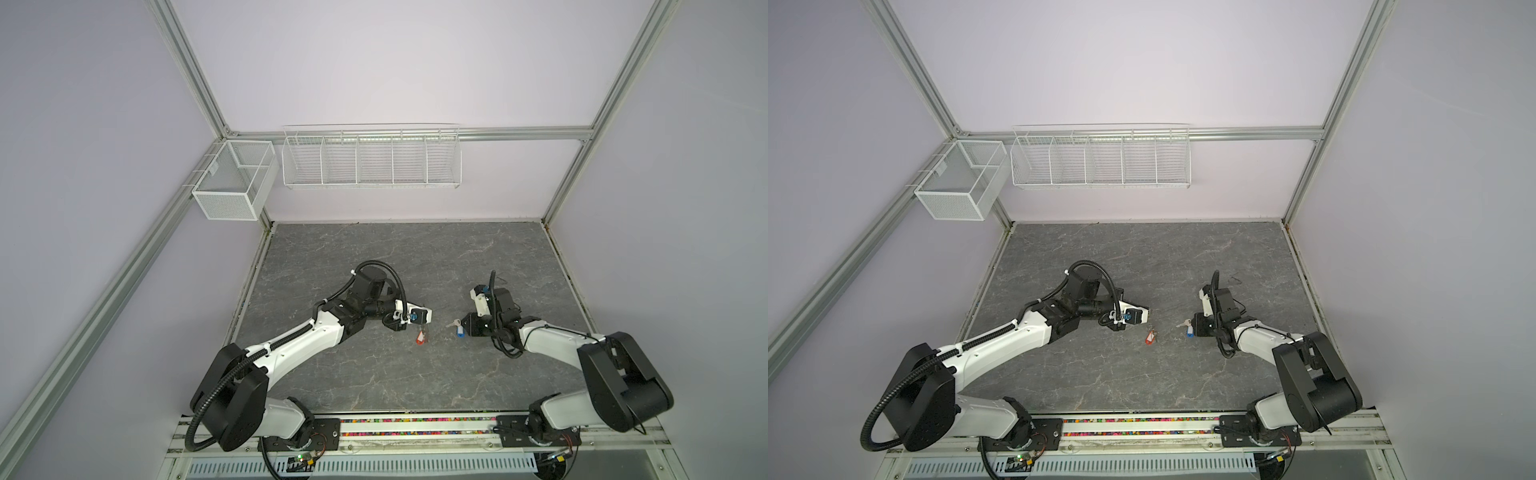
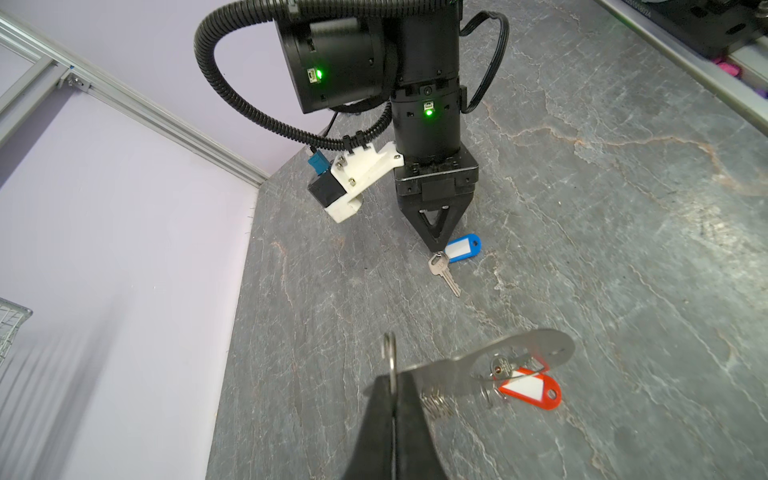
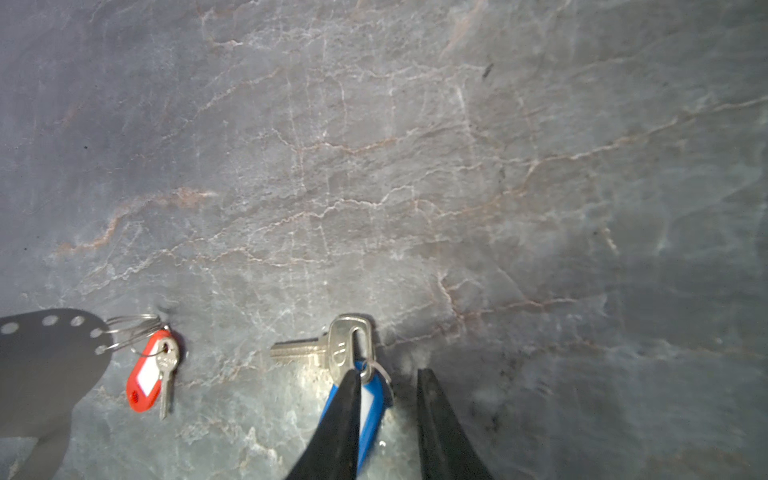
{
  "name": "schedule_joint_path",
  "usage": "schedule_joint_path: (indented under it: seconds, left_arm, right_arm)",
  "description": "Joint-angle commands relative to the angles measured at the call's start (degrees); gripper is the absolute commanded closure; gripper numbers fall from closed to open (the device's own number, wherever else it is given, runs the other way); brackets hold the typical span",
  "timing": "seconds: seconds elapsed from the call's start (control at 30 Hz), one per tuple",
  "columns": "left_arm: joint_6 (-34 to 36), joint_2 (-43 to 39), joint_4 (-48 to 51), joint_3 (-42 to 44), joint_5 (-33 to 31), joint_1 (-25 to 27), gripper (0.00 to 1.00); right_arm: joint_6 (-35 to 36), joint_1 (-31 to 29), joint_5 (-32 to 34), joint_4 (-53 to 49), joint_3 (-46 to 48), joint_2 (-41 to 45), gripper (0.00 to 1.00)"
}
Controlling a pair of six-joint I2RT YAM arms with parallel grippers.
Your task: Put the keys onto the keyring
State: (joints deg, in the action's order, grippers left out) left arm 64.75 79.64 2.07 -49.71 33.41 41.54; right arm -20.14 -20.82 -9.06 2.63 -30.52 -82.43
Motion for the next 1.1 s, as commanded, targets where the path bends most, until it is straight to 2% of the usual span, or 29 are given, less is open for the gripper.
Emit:
schedule_joint_path:
  seconds: [0.0, 0.13, 0.33, 0.43, 0.57, 0.7, 0.87, 1.07]
  left_arm:
    - [0.3, 0.8, 0.6, -1.9, 0.7, 0.2, 1.0]
    - [0.3, 0.8, 0.6, -1.9, 0.5, 0.2, 1.0]
    - [0.3, 1.0, 0.7, -2.0, 0.2, 0.2, 1.0]
    - [0.3, 1.1, 0.9, -2.1, 0.1, 0.2, 1.0]
    - [0.3, 1.2, 1.1, -2.3, 0.2, 0.2, 1.0]
    - [0.3, 1.4, 1.3, -2.4, 0.3, 0.2, 1.0]
    - [0.3, 1.4, 1.5, -2.4, 0.2, 0.2, 1.0]
    - [0.4, 1.6, 1.5, -2.4, 0.0, 0.2, 1.0]
  right_arm:
    - [0.0, 0.2, -1.1, -1.7, 0.3, 0.9, 0.73]
    - [0.4, 0.2, -0.9, -1.6, 1.0, 2.8, 0.77]
    - [0.7, 0.1, -2.3, -1.4, 0.4, 0.8, 0.82]
    - [0.5, 0.1, -1.2, -1.9, 0.5, 0.9, 0.8]
    - [0.5, 0.1, 1.1, -2.6, 0.9, 2.5, 0.7]
    - [1.3, 0.1, 0.6, -3.2, 0.2, 1.5, 0.7]
    - [1.3, -0.4, -1.6, -1.9, -0.7, -1.8, 0.74]
    - [2.0, -0.8, -1.2, -2.6, -0.7, -0.9, 0.82]
